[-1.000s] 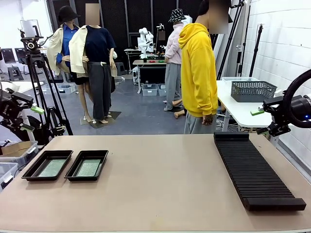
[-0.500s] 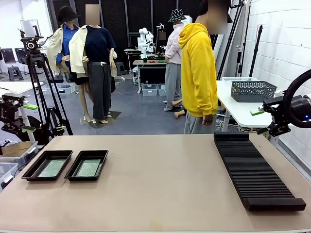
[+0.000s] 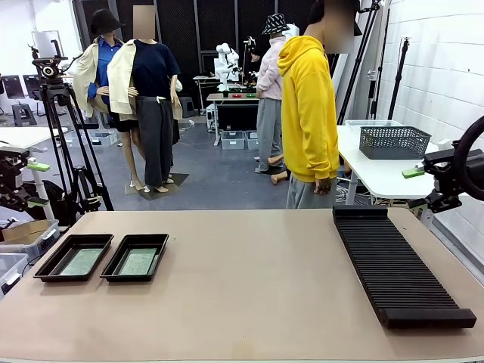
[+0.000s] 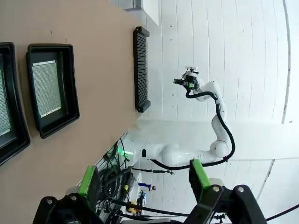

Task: Inspect and transfer BCBs to ESD trays.
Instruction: Pick up the ESD tray and place it on the left side of the table.

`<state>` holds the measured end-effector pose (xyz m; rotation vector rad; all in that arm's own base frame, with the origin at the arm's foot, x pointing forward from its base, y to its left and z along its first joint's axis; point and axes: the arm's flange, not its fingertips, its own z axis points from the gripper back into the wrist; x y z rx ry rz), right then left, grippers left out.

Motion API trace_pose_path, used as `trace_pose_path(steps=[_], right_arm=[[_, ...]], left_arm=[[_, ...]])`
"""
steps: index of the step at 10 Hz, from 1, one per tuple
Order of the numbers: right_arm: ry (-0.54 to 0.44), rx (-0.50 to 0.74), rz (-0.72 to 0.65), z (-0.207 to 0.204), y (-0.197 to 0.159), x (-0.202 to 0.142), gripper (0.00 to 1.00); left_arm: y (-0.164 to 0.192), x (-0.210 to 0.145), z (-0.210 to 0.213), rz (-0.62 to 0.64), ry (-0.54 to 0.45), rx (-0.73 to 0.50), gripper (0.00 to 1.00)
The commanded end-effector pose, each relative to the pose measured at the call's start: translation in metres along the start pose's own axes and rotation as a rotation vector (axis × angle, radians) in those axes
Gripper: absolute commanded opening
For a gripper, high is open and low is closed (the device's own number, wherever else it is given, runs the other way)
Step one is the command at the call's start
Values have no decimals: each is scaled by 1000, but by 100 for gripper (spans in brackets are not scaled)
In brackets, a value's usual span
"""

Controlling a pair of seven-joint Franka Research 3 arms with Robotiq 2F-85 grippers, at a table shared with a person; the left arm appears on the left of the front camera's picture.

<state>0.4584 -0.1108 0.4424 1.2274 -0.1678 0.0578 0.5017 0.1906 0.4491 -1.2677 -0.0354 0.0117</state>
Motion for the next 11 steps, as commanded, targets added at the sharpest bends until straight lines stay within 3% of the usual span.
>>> trace_pose_path(steps=[1,3,4,5,11], right_arm=[[12,88,34,9,-7,10,100],[29,137,67,11,-6,9,100],[18,59,20,8,-5,0,100],[18,59,20,8,-5,0,100],[18,59,20,8,-5,0,100]], left_arm=[[2,6,3,-46,40,-3,100],[3,10,-14,-113,127,90,100],[3,19,-39,-103,172,283,100],[3,7,-10,-43,58,32,100],[3,7,-10,-43,58,32,100]])
